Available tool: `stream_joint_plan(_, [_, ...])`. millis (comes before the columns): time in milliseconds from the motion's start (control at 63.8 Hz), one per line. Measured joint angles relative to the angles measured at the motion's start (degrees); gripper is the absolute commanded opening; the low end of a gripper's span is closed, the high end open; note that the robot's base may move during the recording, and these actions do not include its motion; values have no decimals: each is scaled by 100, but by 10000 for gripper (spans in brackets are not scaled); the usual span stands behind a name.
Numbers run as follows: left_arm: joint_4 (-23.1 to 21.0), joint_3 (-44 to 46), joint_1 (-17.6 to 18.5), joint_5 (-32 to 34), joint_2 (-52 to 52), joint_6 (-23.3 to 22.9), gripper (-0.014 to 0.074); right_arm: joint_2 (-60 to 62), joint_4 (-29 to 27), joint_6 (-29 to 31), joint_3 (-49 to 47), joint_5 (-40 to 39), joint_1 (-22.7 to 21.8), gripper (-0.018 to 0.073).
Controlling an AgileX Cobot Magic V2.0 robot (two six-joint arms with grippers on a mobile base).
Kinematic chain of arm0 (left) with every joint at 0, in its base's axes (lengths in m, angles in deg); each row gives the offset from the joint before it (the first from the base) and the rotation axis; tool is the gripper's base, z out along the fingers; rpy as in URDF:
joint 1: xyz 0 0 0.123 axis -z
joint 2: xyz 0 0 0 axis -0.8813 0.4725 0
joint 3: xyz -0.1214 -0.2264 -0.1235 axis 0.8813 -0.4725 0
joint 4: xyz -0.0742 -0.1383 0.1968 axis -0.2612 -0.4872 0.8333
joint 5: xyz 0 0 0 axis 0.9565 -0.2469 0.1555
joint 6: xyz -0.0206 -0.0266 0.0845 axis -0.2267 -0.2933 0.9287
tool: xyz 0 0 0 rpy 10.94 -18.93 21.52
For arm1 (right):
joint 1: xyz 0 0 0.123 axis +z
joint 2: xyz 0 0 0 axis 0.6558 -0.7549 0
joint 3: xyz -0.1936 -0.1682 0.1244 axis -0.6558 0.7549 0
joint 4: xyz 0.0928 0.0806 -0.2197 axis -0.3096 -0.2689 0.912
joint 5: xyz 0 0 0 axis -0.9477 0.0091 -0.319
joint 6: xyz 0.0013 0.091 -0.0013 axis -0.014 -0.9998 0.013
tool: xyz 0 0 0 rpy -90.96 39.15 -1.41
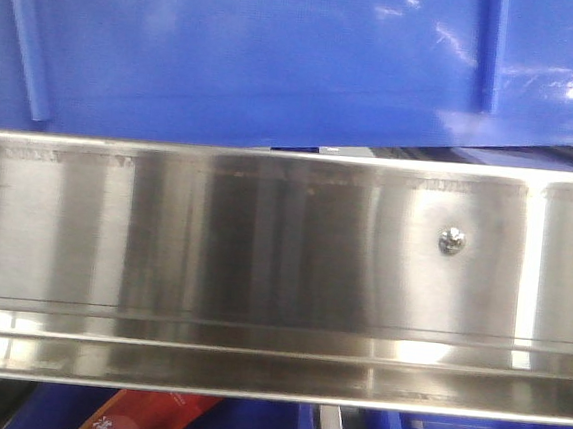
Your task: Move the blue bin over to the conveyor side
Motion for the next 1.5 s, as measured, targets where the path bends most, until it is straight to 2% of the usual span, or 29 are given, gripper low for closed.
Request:
stream_joint_plan(345, [142, 533, 62, -571, -601, -288, -18, 556, -104, 0, -362, 185, 0, -88])
stream_joint_plan(423, [334, 597, 262, -658, -753, -506, -18, 761, -104, 0, -362, 185, 0, -88])
stream_joint_plan(517, [765, 632, 596, -721, -896, -790, -18, 940, -79, 11, -362, 219, -22, -88])
stream_joint_plan(737, [1003, 643, 1038, -894, -1019, -1110, -18, 1533, 55, 33, 369, 221, -112, -88])
stream_joint_plan(956, [858, 643, 1103, -1153, -1127, -1158, -18, 2271, -147, 10, 1294, 257, -321, -88])
stream_joint_plan(1207, [848, 581, 1103, -1290, -1381, -1204, -18, 2409, -330, 1, 1383, 121, -352, -88])
stream_joint_plan(1505, [919, 64, 1103, -1288, -1778, -1254, -18, 2409, -499, 56, 1383, -81, -352, -88])
